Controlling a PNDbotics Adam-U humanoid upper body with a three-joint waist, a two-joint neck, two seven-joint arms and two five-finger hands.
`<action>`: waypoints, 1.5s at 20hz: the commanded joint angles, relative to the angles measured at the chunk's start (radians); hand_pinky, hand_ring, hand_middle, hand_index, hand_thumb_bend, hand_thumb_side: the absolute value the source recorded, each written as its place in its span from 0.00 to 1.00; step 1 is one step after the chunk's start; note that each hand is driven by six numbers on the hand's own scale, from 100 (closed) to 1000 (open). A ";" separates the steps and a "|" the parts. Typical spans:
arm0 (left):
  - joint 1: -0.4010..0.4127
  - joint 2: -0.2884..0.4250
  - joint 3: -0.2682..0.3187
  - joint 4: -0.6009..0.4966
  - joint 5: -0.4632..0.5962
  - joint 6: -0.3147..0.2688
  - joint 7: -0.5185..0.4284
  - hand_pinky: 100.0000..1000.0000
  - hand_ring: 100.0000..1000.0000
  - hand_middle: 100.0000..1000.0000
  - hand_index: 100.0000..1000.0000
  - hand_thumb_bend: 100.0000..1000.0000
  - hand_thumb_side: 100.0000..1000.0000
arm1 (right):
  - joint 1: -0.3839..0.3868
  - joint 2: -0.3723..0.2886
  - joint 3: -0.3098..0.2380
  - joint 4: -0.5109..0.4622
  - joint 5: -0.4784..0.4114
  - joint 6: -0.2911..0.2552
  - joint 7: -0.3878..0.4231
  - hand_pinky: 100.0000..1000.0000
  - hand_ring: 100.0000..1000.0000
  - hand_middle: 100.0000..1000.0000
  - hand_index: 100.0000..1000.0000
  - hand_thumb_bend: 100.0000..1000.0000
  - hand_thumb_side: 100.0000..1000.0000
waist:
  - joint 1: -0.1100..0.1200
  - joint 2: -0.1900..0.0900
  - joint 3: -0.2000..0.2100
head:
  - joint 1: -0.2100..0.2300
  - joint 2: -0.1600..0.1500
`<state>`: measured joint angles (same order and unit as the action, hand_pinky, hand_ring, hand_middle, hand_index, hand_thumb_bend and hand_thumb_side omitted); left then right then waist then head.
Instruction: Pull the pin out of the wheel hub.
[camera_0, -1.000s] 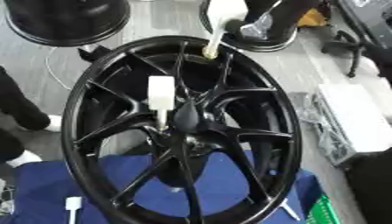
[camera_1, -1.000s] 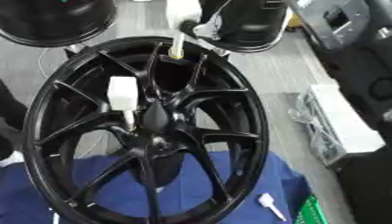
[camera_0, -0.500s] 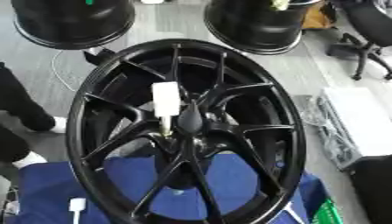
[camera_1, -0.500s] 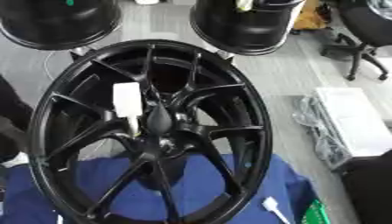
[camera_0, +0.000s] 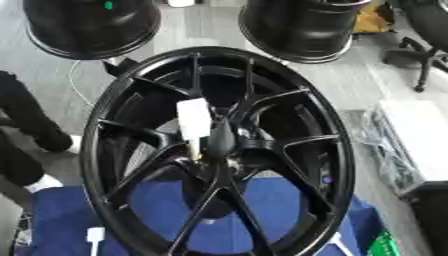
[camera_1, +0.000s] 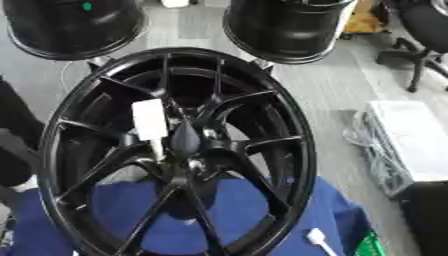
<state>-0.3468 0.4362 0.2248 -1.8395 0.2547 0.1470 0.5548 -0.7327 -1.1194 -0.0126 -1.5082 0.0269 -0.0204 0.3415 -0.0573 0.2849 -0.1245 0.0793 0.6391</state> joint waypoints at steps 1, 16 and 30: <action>-0.008 0.029 0.017 -0.022 -0.005 -0.003 0.013 0.51 0.65 0.59 0.65 0.21 0.61 | 0.046 -0.038 -0.054 -0.001 -0.024 0.005 -0.032 0.75 0.52 0.21 0.32 0.00 0.00 | 0.005 -0.013 -0.009 | 0.037 0.000; -0.013 0.031 0.015 -0.024 -0.004 -0.003 0.015 0.51 0.64 0.58 0.65 0.21 0.60 | 0.445 0.232 -0.224 -0.086 0.200 0.019 -0.129 0.85 0.89 0.92 0.97 0.14 0.45 | 0.015 -0.021 -0.021 | 0.077 0.013; -0.022 0.022 -0.008 -0.021 -0.002 0.001 -0.006 0.51 0.64 0.58 0.65 0.22 0.59 | 0.679 0.312 -0.298 -0.339 0.083 0.035 -0.335 0.82 0.82 0.85 0.91 0.00 0.42 | 0.011 -0.038 0.018 | 0.030 0.028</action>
<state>-0.3537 0.4395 0.2180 -1.8461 0.2546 0.1494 0.5535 -0.0457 -0.7889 -0.2952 -1.8104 0.1292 0.0060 0.0278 -0.0457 0.2692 -0.1067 0.1129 0.6662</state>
